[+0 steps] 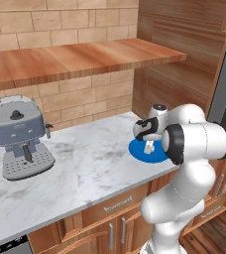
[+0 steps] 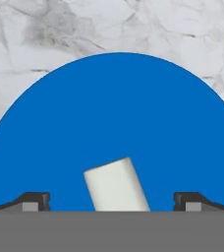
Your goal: Pick the marshmallow from the counter and place it in the microwave. Then turn on the microwave.
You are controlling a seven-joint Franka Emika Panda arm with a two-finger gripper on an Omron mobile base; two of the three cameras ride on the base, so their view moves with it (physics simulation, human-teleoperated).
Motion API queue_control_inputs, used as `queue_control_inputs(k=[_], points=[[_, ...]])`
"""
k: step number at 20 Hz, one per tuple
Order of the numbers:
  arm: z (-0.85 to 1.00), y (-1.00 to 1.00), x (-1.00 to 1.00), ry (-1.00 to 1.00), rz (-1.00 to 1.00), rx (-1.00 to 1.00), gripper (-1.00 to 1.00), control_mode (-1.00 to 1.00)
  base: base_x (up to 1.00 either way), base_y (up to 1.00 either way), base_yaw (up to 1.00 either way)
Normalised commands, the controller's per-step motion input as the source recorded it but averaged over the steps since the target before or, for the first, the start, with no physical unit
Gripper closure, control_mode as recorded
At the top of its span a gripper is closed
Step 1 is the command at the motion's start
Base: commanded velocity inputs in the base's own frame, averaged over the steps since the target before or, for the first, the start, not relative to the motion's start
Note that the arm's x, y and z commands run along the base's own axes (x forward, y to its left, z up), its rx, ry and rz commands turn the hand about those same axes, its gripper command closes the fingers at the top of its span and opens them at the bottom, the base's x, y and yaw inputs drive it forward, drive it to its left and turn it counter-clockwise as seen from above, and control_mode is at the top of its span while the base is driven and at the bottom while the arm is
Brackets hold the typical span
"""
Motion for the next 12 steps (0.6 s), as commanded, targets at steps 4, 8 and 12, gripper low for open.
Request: queue_control_inputs(k=[4, 8, 12], points=[[-0.08, 0.00, 0.05, 0.00, 0.02, 0.00, -1.00, -1.00, 0.00, 0.00, 0.00], [-0.08, 0.00, 0.10, 0.00, 0.02, 0.00, -1.00, -1.00, 0.00, 0.00, 0.00], [-0.07, 0.00, 0.11, 0.01, 0.01, 0.00, -1.00, -1.00, 0.00, 0.00, 0.00]])
